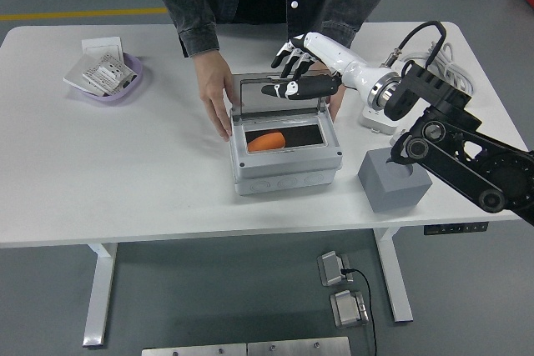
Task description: Pick up the cylinder from the cube,place it in the box,flap close box
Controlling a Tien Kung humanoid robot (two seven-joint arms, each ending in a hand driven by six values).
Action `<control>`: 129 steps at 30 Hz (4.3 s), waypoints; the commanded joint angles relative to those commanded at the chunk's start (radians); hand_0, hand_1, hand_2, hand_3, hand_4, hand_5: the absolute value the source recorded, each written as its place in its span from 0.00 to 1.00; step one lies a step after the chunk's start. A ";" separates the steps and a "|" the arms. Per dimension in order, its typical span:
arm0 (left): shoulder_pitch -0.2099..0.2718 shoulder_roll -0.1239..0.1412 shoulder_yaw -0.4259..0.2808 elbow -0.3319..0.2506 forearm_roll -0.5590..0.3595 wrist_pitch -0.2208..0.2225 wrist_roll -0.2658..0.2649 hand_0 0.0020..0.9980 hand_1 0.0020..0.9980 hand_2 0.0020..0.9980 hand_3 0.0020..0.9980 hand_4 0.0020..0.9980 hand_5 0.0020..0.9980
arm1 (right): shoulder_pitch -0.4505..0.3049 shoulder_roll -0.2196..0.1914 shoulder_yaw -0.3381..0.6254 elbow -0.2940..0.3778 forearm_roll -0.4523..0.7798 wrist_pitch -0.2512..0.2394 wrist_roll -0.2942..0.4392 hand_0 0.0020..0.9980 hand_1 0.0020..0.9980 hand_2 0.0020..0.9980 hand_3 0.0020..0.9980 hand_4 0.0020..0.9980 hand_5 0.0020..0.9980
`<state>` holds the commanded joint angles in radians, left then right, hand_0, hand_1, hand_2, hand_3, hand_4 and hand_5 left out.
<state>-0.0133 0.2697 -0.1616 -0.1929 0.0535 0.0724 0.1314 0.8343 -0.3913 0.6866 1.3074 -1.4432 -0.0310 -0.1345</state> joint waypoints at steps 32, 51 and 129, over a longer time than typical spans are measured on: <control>-0.015 0.005 0.032 -0.003 0.000 0.000 0.001 0.63 0.65 0.61 0.63 0.64 0.16 | 0.189 0.181 -0.301 -0.543 0.246 -0.128 0.199 0.56 0.42 0.50 0.53 0.93 0.53; -0.013 0.006 -0.005 -0.005 0.023 0.001 -0.001 0.63 0.65 0.61 0.63 0.64 0.16 | 0.069 0.015 -0.305 -0.207 0.085 -0.143 0.131 0.56 0.43 0.50 0.51 0.93 0.56; 0.003 -0.001 -0.266 -0.025 0.231 -0.001 -0.002 0.63 0.65 0.61 0.63 0.64 0.16 | -0.685 0.056 0.614 -0.024 0.718 -0.057 0.332 0.85 0.76 0.79 0.77 0.98 0.80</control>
<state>-0.0107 0.2687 -0.4279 -0.2175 0.2842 0.0714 0.1291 0.1497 -0.3355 1.3002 1.2830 -0.7255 -0.0881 0.1974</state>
